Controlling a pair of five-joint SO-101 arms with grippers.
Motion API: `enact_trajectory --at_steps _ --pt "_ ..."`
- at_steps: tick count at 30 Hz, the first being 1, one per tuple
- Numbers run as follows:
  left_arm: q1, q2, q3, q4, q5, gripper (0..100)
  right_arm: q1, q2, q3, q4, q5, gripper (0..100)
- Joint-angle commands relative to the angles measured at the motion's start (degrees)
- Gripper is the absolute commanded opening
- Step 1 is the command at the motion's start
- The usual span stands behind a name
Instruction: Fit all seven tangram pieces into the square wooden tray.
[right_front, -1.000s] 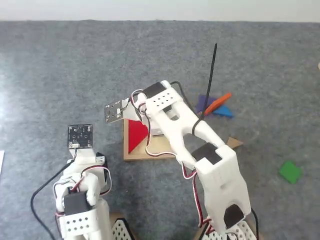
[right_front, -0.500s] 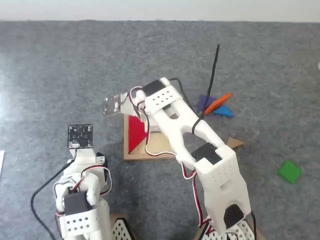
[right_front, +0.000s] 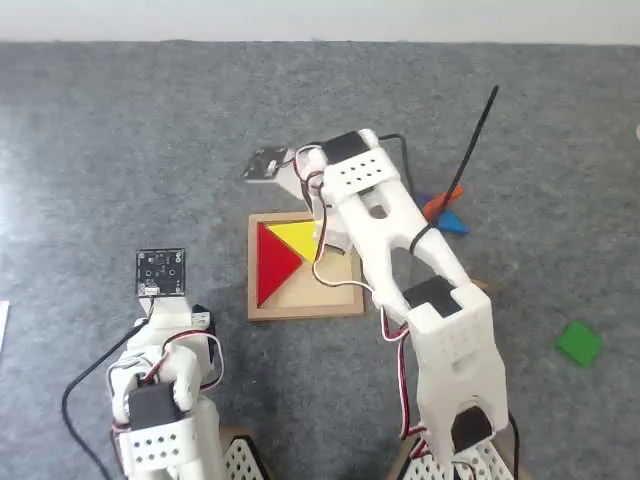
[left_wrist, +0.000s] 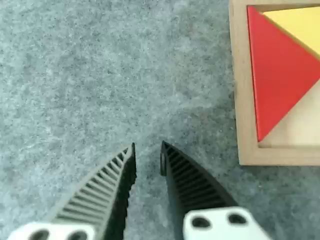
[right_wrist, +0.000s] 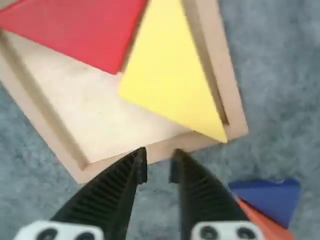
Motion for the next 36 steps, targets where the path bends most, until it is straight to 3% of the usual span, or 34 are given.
enact_trajectory --at_steps 1,11,22,30,36 --pt "0.0 -1.05 -0.66 0.18 -0.09 8 0.22 0.57 -2.9 -1.27 -4.31 1.7" --pt "0.0 -1.05 -0.66 0.18 -0.09 8 -1.98 5.23 -3.16 -9.54 -7.03 2.0" --pt "0.0 -1.05 -0.66 0.18 -0.09 8 -4.79 3.38 -4.04 -5.93 -7.03 2.0" --pt "0.0 -1.05 -0.66 0.18 -0.09 8 3.3 -7.69 -2.46 -1.01 -10.81 2.0" --pt "0.0 -1.05 -0.66 0.18 -0.09 8 8.48 -18.33 8.09 0.04 -14.33 2.0"
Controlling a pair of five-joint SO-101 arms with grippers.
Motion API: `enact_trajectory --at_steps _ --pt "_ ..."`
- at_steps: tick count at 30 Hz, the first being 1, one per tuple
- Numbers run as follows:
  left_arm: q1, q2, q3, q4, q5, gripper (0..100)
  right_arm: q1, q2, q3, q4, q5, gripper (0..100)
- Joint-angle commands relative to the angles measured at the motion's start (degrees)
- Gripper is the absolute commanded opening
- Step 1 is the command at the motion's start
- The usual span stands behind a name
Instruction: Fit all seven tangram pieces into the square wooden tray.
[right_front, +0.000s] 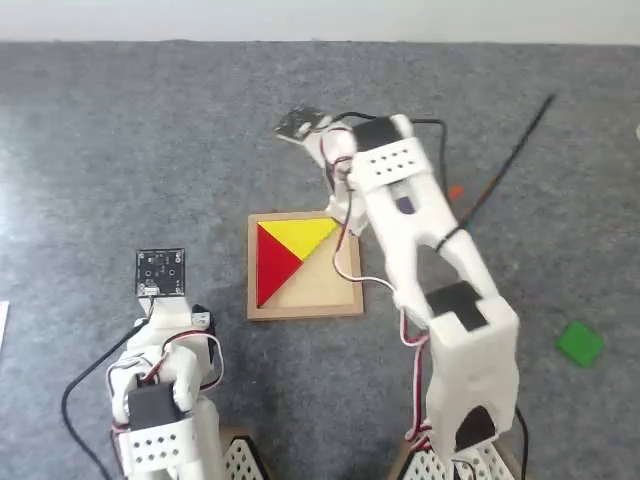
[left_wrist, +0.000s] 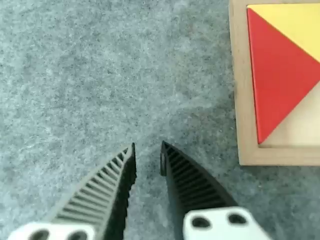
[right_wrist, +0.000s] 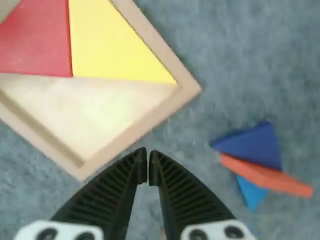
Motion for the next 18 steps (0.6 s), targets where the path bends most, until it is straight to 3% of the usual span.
enact_trajectory --at_steps 1,11,18 --pt "0.0 -1.05 -0.66 0.18 -0.09 8 4.44 -10.24 7.03 -1.36 -2.81 2.0" --pt "0.0 -1.05 -0.66 0.18 -0.09 8 8.75 -36.35 37.8 -10.33 -3.6 2.0" --pt "0.0 -1.05 -0.66 0.18 -0.09 8 10.59 -44.18 47.38 -11.74 -3.78 2.1"
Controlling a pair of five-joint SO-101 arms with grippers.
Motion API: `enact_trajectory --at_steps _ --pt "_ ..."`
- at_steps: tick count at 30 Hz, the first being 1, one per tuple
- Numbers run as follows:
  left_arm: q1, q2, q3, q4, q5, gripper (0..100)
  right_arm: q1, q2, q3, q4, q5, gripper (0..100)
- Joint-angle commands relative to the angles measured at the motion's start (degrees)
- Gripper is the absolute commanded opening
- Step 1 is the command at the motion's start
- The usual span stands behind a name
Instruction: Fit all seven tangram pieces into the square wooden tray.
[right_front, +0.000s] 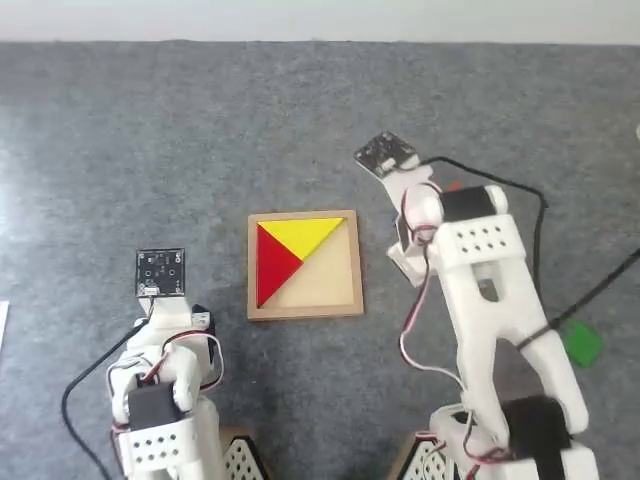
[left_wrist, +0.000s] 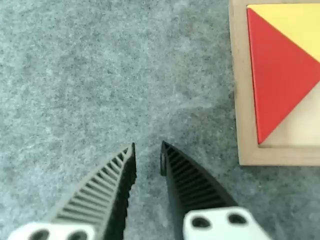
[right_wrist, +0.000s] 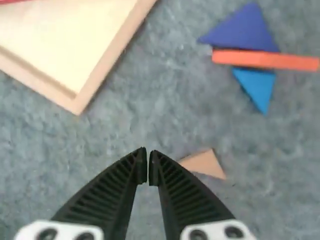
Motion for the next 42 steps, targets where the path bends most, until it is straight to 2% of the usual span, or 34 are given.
enact_trajectory --at_steps 1,7,11,14,18,22,27,29,33,36,39,42 --pt "0.0 -1.05 -0.66 0.18 -0.09 8 1.36 -3.3 0.79 -0.84 -1.58 2.1" --pt "0.0 -1.05 -0.66 0.18 -0.09 8 10.51 -3.47 2.55 -1.1 -6.33 2.1" --pt "0.0 -1.05 -0.66 0.18 -0.09 8 17.71 -4.35 2.37 -1.45 -6.68 2.1" --pt "0.0 -1.05 -0.66 0.18 -0.09 8 20.53 -4.79 2.29 -3.03 -6.68 2.1" --pt "0.0 -1.05 -0.66 0.18 -0.09 8 20.18 -4.0 2.29 -4.79 -7.74 4.3" --pt "0.0 -1.05 -0.66 0.18 -0.09 8 19.74 -1.01 0.44 -8.66 -8.97 15.8" --pt "0.0 -1.05 -0.66 0.18 -0.09 8 12.0 12.44 -11.52 -6.64 -8.53 24.0" --pt "0.0 -1.05 -0.66 0.18 -0.09 8 9.54 18.59 -17.58 -5.14 -13.89 24.0" --pt "0.0 -1.05 -0.66 0.18 -0.09 8 7.78 27.12 -28.31 -2.86 -33.49 24.0" --pt "0.0 -1.05 -0.66 0.18 -0.09 8 5.58 29.76 -35.16 1.01 -44.84 23.9" --pt "0.0 -1.05 -0.66 0.18 -0.09 8 4.18 31.43 -39.12 1.98 -54.51 23.9" --pt "0.0 -1.05 -0.66 0.18 -0.09 8 3.91 34.24 -40.26 -1.01 -61.01 23.8"
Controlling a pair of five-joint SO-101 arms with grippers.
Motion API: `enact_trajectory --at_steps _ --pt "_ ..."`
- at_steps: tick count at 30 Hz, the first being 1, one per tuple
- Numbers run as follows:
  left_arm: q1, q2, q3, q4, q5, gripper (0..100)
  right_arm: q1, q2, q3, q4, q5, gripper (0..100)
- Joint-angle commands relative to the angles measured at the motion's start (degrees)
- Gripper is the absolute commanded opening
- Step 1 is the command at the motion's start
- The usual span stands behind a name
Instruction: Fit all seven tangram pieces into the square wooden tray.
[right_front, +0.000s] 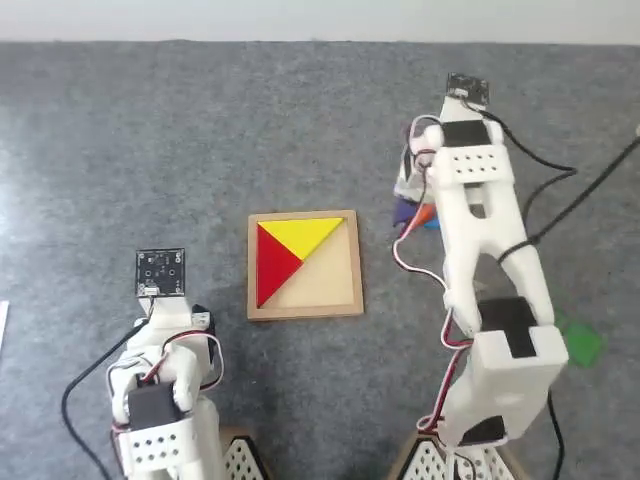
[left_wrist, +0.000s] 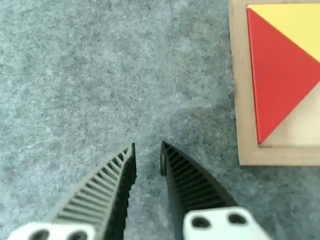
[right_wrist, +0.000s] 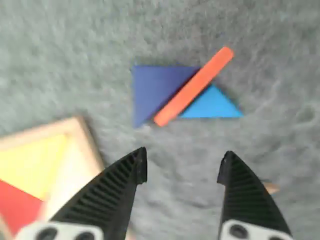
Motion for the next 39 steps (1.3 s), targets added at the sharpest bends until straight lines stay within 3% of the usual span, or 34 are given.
enact_trajectory --at_steps 1,13,19,39 --pt "0.0 -1.05 -0.66 0.18 -0.09 8 -0.22 2.24 -4.22 -2.51 -7.47 23.8" --pt "0.0 -1.05 -0.66 0.18 -0.09 8 4.53 11.56 -5.8 -4.62 -8.0 22.5" --pt "0.0 -1.05 -0.66 0.18 -0.09 8 4.88 16.22 -6.86 -3.91 -7.12 3.8" --pt "0.0 -1.05 -0.66 0.18 -0.09 8 6.64 7.69 -10.02 8.75 10.2 0.7"
